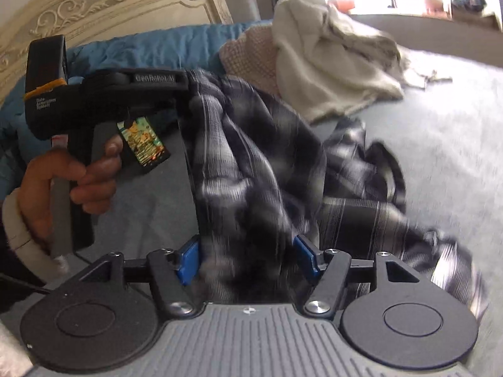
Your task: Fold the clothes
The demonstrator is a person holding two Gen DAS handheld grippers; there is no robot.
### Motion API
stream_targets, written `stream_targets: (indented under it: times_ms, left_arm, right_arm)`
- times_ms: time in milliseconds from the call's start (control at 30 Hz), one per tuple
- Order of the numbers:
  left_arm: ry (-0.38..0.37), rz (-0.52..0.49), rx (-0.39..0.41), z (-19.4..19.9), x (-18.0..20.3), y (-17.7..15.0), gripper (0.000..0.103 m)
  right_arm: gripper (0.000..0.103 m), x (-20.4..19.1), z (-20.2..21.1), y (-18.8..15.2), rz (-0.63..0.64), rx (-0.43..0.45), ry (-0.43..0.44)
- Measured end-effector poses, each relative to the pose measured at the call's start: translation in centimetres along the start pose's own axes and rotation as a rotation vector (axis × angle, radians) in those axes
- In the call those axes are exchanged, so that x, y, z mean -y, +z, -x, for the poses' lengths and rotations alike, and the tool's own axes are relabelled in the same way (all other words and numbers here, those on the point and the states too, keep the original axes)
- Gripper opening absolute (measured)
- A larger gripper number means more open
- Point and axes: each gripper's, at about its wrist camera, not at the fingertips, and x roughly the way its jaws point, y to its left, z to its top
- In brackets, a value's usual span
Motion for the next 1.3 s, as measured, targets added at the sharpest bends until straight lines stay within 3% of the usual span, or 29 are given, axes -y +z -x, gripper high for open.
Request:
stream_targets:
  times_ms: [267, 367, 667, 733, 1100, 1300]
  left_arm:
    - [0.023, 0.017, 0.024, -0.1, -0.6, 0.9, 0.016]
    - [0.025, 0.017, 0.026, -0.2, -0.6, 1.0, 0.016]
    - [0.022, 0.021, 0.029, -0.4, -0.6, 1.0, 0.016]
    - [0.024, 0.02, 0.03, -0.5, -0.5, 1.0, 0.016]
    - [0.025, 0.049, 0.026, -1.2, -0.2, 0.7, 0.016]
    - [0.04, 0.075, 0.029, -1.6, -0.5, 0.6, 0.013]
  right_arm:
    - [0.066, -1.4, 0.0, -1.4, -0.022, -0.09, 0.057]
    - [0.066, -2.0, -0.1, -1.6, -0.04, -0.115, 0.121]
    - [0.066, -3.3, -1.9, -2.9, -0.068, -0.22, 0.088]
    - [0.066, -3.2, -2.4, -2.9, -0.126, -0.238, 0.088]
    - [0.073, -3.2, -5.4, -3.9, -0.37, -0.308, -0.048]
    - [0.072, -4.2, -5.7, -5.0, -0.331, -0.309, -0.115]
